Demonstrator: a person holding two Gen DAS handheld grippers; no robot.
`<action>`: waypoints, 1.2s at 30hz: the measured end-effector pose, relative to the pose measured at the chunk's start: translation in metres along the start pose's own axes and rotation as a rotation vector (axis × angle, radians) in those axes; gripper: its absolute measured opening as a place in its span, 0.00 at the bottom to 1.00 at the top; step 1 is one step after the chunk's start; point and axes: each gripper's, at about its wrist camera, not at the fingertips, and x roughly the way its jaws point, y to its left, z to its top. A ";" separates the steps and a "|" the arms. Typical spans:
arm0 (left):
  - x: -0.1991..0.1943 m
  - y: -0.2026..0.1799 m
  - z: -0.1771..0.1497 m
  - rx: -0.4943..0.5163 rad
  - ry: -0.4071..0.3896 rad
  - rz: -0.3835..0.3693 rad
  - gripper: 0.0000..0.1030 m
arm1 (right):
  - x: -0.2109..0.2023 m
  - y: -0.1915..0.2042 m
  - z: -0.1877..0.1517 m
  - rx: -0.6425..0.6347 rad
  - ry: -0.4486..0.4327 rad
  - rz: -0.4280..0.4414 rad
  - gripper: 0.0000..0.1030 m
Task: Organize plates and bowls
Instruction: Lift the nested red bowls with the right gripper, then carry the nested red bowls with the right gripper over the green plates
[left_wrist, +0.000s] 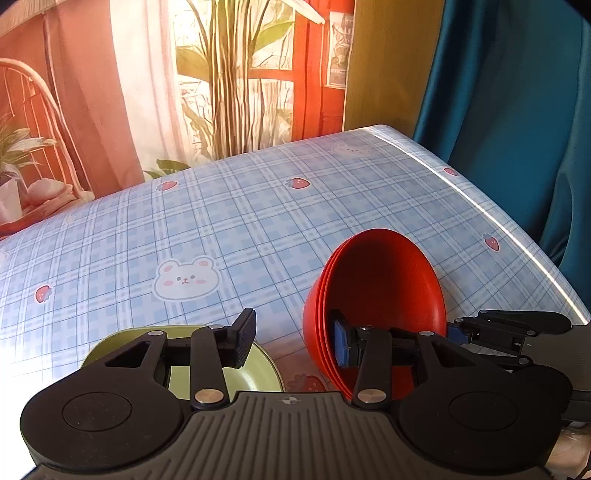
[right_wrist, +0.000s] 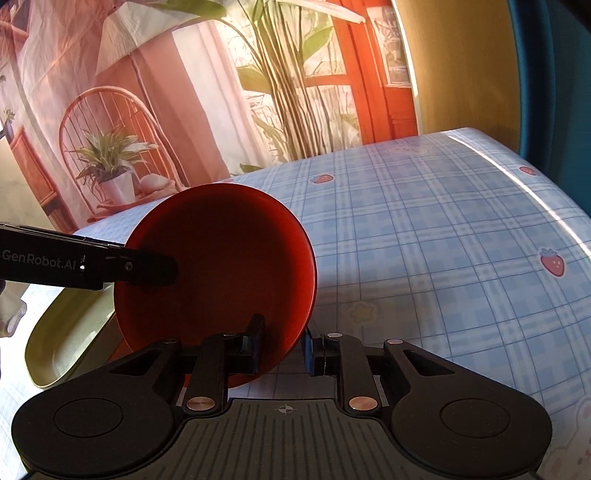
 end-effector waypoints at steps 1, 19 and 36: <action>0.000 0.000 0.000 -0.001 0.002 -0.005 0.44 | -0.001 0.001 0.000 -0.004 0.000 0.000 0.19; 0.002 -0.004 -0.017 -0.028 0.041 -0.086 0.26 | -0.006 -0.002 -0.003 0.020 -0.013 0.015 0.18; -0.003 0.002 -0.028 -0.108 0.017 -0.117 0.17 | -0.017 -0.007 0.000 0.079 -0.030 0.026 0.14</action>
